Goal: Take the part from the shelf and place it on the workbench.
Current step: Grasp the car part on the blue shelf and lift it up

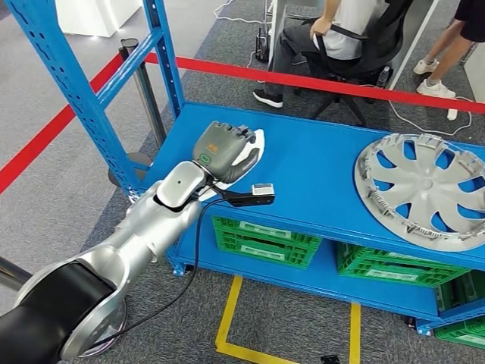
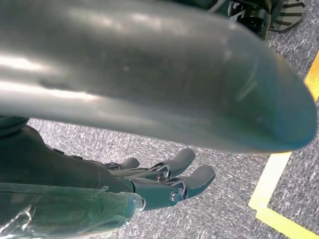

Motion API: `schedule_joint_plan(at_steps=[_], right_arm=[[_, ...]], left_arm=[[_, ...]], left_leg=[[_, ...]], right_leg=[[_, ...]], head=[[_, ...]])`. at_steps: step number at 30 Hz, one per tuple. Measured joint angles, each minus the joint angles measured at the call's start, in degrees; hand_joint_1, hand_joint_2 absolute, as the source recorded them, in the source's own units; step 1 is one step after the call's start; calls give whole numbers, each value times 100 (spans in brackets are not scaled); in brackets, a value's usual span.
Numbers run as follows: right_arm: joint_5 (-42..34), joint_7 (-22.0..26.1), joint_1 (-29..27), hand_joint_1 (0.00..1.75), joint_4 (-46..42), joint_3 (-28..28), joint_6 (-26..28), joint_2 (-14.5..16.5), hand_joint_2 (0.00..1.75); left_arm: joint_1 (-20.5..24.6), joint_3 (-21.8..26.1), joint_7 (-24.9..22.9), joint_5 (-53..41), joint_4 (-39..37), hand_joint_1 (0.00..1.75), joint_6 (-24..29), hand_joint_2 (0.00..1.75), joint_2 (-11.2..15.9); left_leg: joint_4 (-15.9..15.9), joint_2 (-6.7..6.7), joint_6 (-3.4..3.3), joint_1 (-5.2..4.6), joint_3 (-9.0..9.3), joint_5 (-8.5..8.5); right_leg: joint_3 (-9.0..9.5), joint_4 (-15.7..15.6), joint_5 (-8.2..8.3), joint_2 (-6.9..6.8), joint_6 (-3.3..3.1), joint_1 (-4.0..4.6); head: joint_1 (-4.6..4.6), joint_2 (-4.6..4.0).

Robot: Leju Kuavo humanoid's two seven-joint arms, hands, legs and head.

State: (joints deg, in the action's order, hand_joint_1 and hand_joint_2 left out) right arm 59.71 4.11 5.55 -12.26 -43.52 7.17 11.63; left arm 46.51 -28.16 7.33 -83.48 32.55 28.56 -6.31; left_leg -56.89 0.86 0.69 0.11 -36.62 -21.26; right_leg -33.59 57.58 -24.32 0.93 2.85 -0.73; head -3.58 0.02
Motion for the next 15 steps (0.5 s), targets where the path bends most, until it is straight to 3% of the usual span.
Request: schedule_joint_plan(at_steps=[2,6,10,14,15], right_arm=[[-1,5,-4,0,0,-18,6,0,0],[-1,8,-4,0,0,-44,6,0,0],[3,2,-3,0,0,-75,4,0,0],[9,-3,-2,0,0,-98,4,0,0],[13,-5,-2,0,0,-100,4,0,0]], left_arm=[[-15,-47,2,-1,224,172,-64,0,-30],[-31,-109,1,49,448,0,-158,0,-45],[-56,-131,-16,98,472,0,-154,0,-61],[-74,-154,-54,122,469,0,-136,175,-83],[-77,-163,-71,125,463,0,-132,175,-91]], left_leg=[[0,0,0,0,0,0],[0,0,-1,0,0,-1],[0,-1,-1,0,0,-1],[0,-1,-1,0,0,-1],[0,-1,-1,0,0,-1]], right_leg=[[0,0,0,1,0,0],[-1,0,0,1,0,0],[-1,0,0,1,0,0],[-1,0,0,1,0,0],[-1,0,0,1,0,0]], head=[[0,0],[-1,0],[-1,0],[0,0],[0,0]])
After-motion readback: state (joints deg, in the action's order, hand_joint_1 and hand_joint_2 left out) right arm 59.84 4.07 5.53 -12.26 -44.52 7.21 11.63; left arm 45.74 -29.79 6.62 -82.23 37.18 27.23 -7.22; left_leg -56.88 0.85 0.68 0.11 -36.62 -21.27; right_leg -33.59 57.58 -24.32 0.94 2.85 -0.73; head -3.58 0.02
